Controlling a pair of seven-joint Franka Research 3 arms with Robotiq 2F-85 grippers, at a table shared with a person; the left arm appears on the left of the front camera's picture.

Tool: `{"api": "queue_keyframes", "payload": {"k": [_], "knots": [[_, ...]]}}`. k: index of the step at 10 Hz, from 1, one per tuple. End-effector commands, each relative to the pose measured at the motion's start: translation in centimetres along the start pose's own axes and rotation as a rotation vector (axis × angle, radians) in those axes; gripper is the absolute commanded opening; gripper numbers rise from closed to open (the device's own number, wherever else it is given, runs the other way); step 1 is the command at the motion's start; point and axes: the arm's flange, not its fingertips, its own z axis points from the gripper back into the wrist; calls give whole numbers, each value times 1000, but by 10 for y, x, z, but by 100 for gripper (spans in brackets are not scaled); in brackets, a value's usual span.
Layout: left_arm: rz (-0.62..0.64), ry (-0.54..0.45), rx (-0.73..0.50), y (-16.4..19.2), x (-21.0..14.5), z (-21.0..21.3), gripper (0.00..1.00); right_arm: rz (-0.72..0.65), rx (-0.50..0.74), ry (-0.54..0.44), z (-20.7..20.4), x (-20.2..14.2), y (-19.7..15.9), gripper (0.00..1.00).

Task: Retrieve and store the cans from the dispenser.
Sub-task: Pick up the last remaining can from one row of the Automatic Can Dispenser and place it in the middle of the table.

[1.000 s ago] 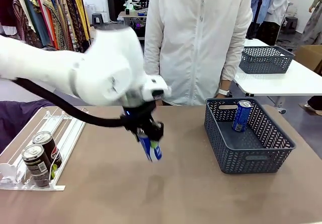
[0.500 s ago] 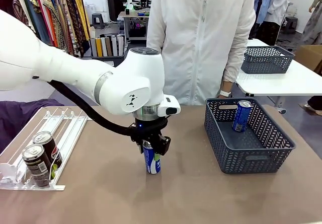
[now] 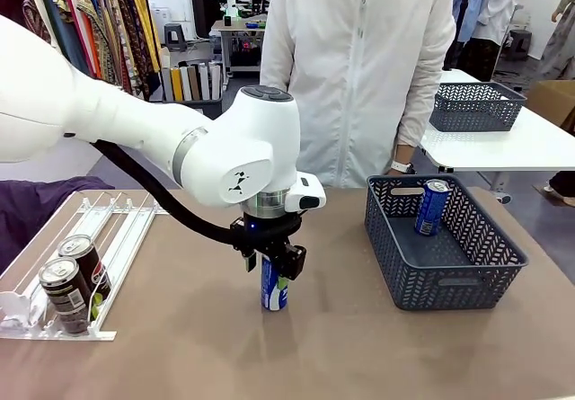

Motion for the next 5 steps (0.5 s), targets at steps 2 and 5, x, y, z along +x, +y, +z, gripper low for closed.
{"api": "queue_keyframes", "payload": {"k": [2,5], "knots": [[27,-87,15,5,-15,24,100,24,20,-15,-2,2,3,100],[-22,-176,-171,44,-86,103,100,24,20,-15,-2,2,3,100]]}}
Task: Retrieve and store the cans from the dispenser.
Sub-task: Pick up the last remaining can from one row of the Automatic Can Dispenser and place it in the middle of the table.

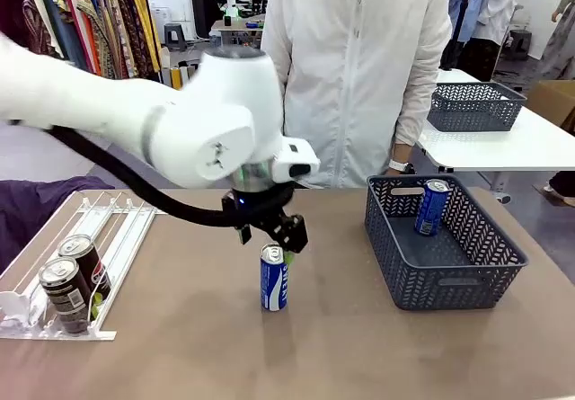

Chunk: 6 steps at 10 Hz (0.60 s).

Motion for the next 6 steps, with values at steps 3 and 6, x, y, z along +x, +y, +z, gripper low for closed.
{"api": "queue_keyframes", "payload": {"k": [3,6], "knots": [[-59,-187,-362,122,-144,121,100,25,20,-15,-2,2,3,100],[222,-459,-611,245,-244,138,100,25,20,-15,-2,2,3,100]]}}
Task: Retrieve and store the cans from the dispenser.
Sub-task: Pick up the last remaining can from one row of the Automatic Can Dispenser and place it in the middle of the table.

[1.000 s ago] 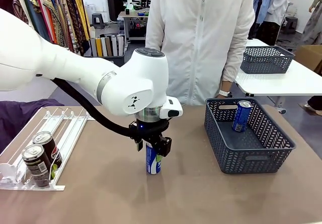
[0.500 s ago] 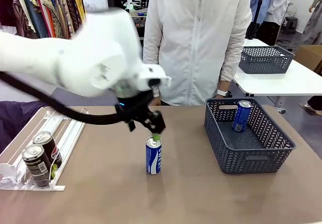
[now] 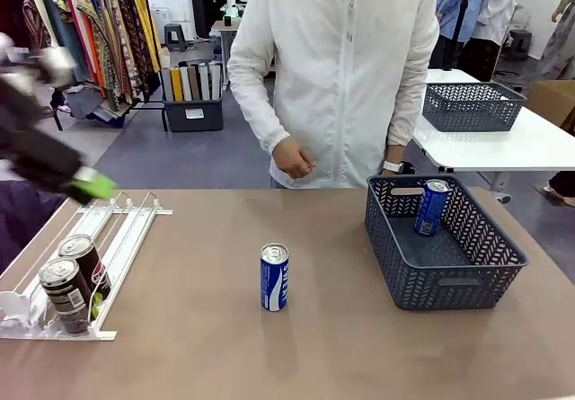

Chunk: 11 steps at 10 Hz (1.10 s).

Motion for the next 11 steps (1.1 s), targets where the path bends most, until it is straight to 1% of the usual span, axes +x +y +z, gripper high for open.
{"api": "queue_keyframes", "payload": {"k": [1,2,3,4,5,6,11], "knots": [[113,-144,-161,67,-35,36,100,25,20,-14,-3,2,3,100],[192,-258,-235,100,-63,56,100,25,20,-14,-3,2,3,100],[267,-343,-296,127,-88,66,100,25,20,-14,-3,2,3,100],[401,-403,-307,151,-99,72,100,25,20,-14,-3,2,3,100],[427,-366,-309,156,-100,74,100,25,20,-14,-3,2,3,100],[327,-342,-260,137,-107,84,100,25,20,-14,-3,2,3,100],[327,-342,-260,137,-107,84,100,25,20,-14,-3,2,3,100]]}}
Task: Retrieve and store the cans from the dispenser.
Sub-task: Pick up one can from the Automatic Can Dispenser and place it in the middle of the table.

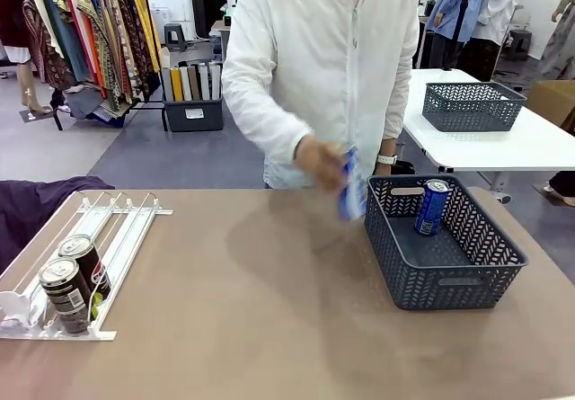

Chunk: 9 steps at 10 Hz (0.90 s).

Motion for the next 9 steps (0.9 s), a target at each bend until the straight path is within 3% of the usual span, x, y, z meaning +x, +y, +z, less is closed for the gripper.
{"api": "queue_keyframes", "payload": {"k": [1,7,9], "knots": [[-21,-20,-24,2,0,1,100,24,20,-14,-3,2,3,100],[4,-8,-1,2,-1,2,100,24,20,-14,-3,2,3,100],[-46,216,364,-43,10,-41,100,24,20,-14,-3,2,3,100]]}}
